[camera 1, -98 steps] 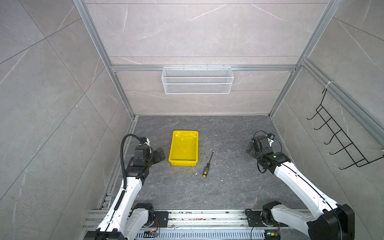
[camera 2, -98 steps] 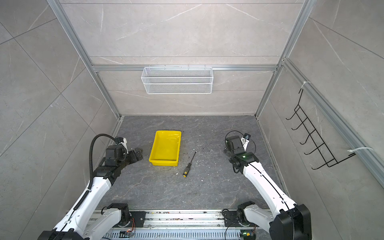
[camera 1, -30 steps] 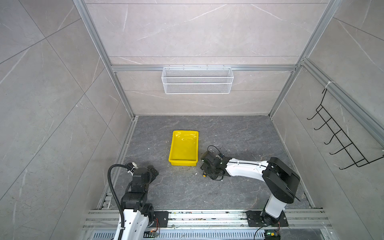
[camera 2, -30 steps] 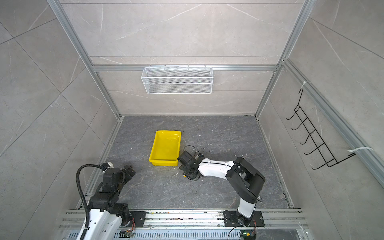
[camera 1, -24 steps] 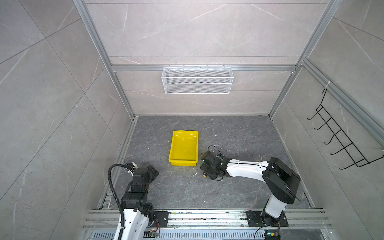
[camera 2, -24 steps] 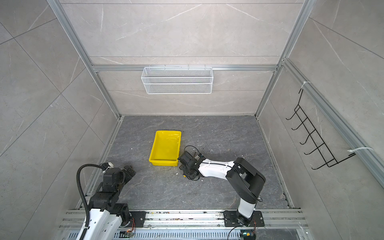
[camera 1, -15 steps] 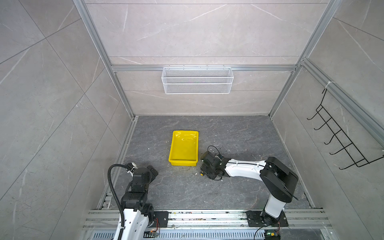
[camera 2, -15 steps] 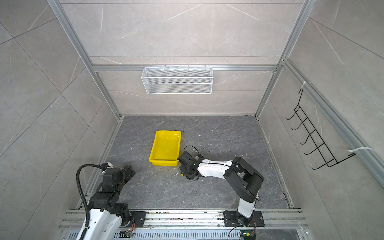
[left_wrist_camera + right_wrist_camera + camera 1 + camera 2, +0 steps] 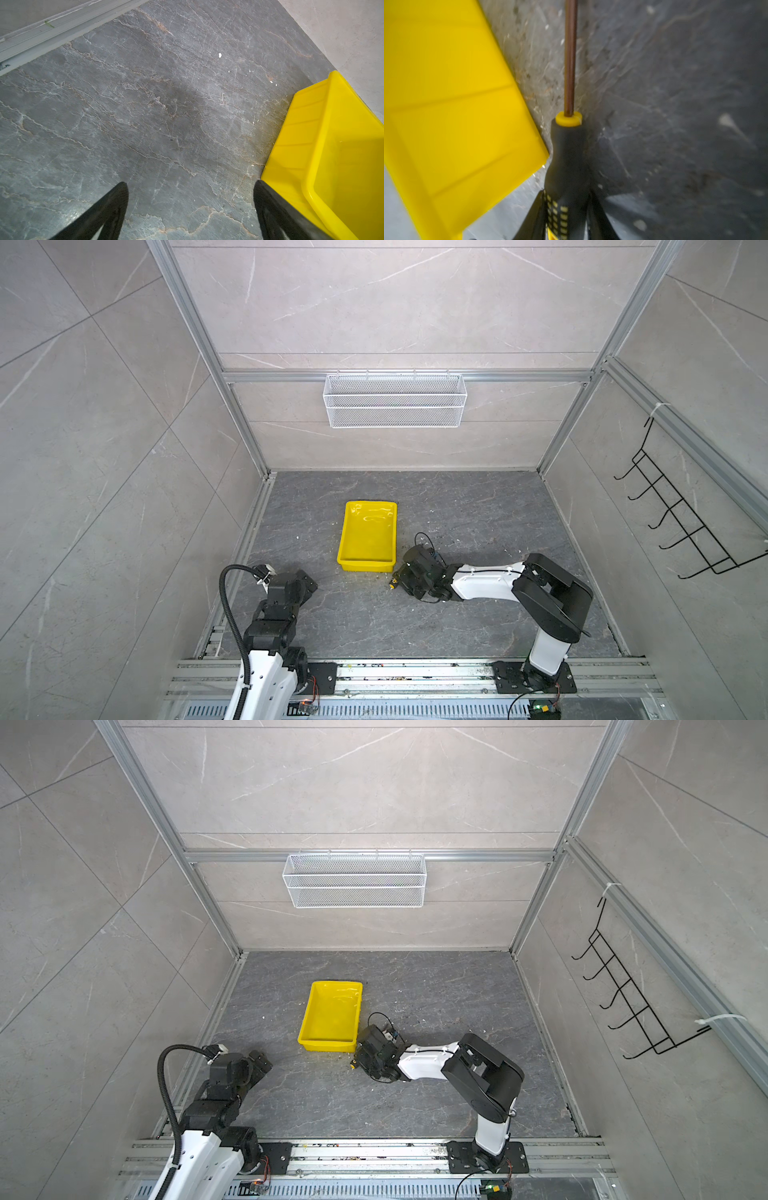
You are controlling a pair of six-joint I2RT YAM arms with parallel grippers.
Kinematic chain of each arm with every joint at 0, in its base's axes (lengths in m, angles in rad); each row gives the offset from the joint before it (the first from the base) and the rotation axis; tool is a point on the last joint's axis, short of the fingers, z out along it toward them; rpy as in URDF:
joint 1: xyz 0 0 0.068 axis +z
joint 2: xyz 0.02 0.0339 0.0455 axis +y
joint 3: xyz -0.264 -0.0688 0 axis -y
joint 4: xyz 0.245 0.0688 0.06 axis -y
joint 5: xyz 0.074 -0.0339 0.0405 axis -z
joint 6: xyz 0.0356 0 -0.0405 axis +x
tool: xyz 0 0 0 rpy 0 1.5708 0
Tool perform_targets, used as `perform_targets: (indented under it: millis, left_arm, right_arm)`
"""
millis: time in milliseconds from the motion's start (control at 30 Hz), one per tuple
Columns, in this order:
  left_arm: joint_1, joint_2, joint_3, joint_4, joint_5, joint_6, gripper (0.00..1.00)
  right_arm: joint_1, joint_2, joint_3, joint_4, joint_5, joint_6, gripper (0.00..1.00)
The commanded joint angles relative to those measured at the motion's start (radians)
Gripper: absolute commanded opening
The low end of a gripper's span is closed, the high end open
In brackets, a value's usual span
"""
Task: Put the screwdriver in the bin
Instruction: 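Lower the right gripper and close it on the black-and-yellow screwdriver handle, then lift the screwdriver and carry it over the yellow bin with the right gripper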
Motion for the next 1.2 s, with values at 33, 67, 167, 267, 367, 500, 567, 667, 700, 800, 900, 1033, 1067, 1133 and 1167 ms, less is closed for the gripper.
perform_targets:
  millis: [33,67,167,267,367,500,567,667,700,800,900,1033,1067,1133,1167]
  left_arm:
    - [0.000,-0.006,-0.003,0.057,0.035,0.024,0.96]
    - [0.000,-0.004,-0.003,0.054,0.034,0.022,0.96]
    - [0.000,0.000,-0.003,0.051,0.040,0.011,0.96]
    - [0.000,0.003,-0.003,0.043,0.034,0.006,0.95]
    - [0.000,0.004,-0.003,0.043,0.030,0.001,0.95]
    - [-0.001,0.006,-0.002,0.042,0.040,0.003,0.95]
    - [0.000,0.006,-0.004,0.044,0.046,-0.001,0.95]
    - [0.000,0.000,-0.004,0.046,0.039,0.002,0.94]
    - [0.000,0.000,-0.006,0.047,0.039,0.000,0.94]
    - [0.000,-0.006,-0.008,0.054,0.039,0.002,0.94]
    - [0.000,-0.009,-0.009,0.055,0.043,0.005,0.94]
    - [-0.001,-0.012,-0.009,0.056,0.045,0.005,0.94]
    - [0.000,-0.012,-0.009,0.054,0.045,0.005,0.94]
    - [0.000,-0.014,-0.008,0.049,0.046,0.005,0.94]
    - [0.000,-0.017,-0.009,0.046,0.046,0.005,0.94]
  right_arm:
    - [0.009,-0.033,-0.026,-0.243,0.010,-0.251,0.22]
    - [0.010,-0.035,-0.016,-0.294,0.017,-0.289,0.22]
    - [0.011,-0.042,-0.006,-0.384,0.065,-0.354,0.21]
    - [0.012,-0.070,-0.008,-0.409,0.133,-0.380,0.19]
    - [0.012,-0.073,0.058,-0.471,0.197,-0.412,0.19]
    - [0.018,-0.070,0.129,-0.529,0.270,-0.433,0.17]
    - [0.018,-0.070,0.166,-0.563,0.292,-0.430,0.16]
    - [0.029,-0.085,0.204,-0.606,0.327,-0.425,0.16]
    - [0.032,-0.094,0.213,-0.620,0.344,-0.423,0.16]
    - [0.045,-0.125,0.229,-0.662,0.394,-0.422,0.16]
    - [0.049,-0.139,0.258,-0.701,0.429,-0.436,0.16]
    - [0.057,-0.134,0.332,-0.727,0.445,-0.476,0.16]
    - [0.059,-0.127,0.353,-0.731,0.444,-0.487,0.16]
    - [0.061,-0.102,0.408,-0.733,0.440,-0.506,0.17]
    - [0.060,-0.082,0.441,-0.736,0.436,-0.515,0.17]
